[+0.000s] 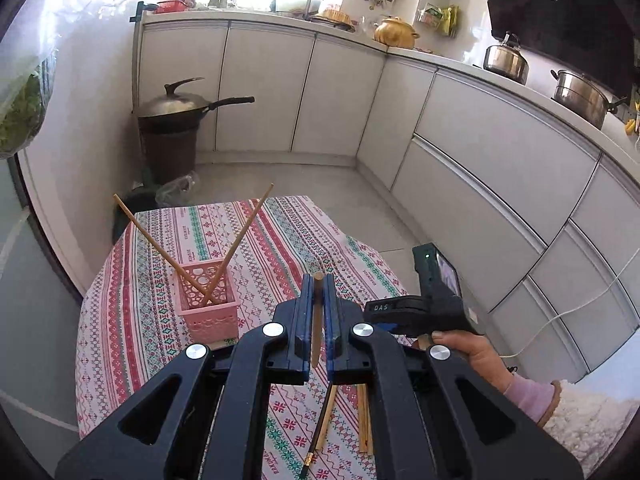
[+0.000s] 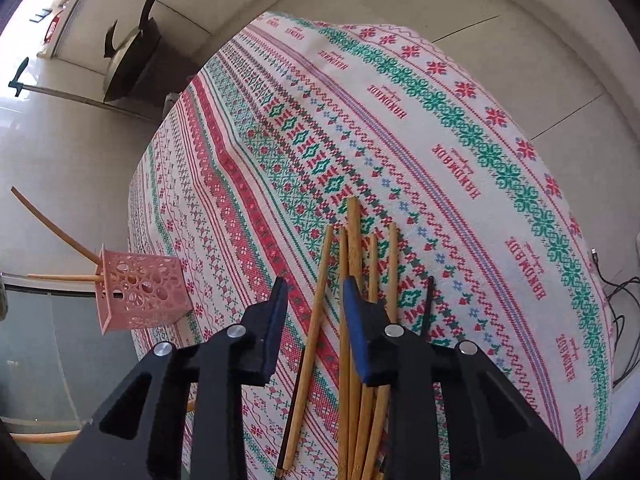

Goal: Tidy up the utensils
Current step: 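Carry the chopstick toward the pink holder with the left gripper while the right grasps another, then drop the chopstick into the pink holder with the left gripper while the right drops its own, then return both grippers to the bundle and grasp a chopstick with the left gripper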

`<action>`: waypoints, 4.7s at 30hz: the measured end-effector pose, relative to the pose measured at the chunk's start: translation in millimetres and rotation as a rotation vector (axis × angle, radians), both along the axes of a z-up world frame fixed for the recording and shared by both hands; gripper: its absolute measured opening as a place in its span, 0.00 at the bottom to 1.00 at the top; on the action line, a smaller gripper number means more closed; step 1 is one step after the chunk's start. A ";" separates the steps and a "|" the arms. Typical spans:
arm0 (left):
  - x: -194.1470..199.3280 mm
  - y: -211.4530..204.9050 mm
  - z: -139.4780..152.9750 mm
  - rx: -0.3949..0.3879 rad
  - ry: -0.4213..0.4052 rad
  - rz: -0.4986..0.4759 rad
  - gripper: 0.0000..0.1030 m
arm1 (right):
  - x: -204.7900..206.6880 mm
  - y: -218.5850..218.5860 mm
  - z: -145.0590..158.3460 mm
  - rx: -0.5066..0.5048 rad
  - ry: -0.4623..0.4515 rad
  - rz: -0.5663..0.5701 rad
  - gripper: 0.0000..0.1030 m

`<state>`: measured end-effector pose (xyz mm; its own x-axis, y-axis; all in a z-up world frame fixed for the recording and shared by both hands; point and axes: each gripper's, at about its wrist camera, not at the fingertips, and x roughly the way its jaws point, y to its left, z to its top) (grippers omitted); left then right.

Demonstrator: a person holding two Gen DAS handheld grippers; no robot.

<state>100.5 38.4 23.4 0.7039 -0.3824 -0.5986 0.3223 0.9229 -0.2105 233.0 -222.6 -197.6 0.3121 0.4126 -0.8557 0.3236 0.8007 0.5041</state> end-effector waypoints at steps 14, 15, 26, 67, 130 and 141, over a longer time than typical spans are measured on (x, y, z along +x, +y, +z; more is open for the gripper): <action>-2.8 22.0 0.0 0.005 0.009 0.057 0.04 | 22.6 33.5 -21.3 -0.163 0.018 0.048 0.11; -2.4 22.7 -0.4 0.005 0.010 0.062 0.04 | 23.5 37.6 -21.8 -0.202 0.007 0.056 0.08; -3.2 48.1 8.7 -0.036 -0.010 0.136 0.04 | -7.7 36.7 35.9 -0.167 -0.170 0.062 0.06; 38.0 164.0 46.4 -0.305 -0.110 0.549 0.37 | -43.0 43.9 225.9 0.126 -0.585 0.056 0.06; 19.2 47.0 23.1 0.021 -0.102 0.360 0.74 | -86.2 109.2 218.4 -0.676 -0.803 0.015 0.89; 59.0 -14.8 -55.2 0.177 0.204 0.195 0.93 | -86.7 6.3 158.2 -0.730 -0.480 -0.046 0.93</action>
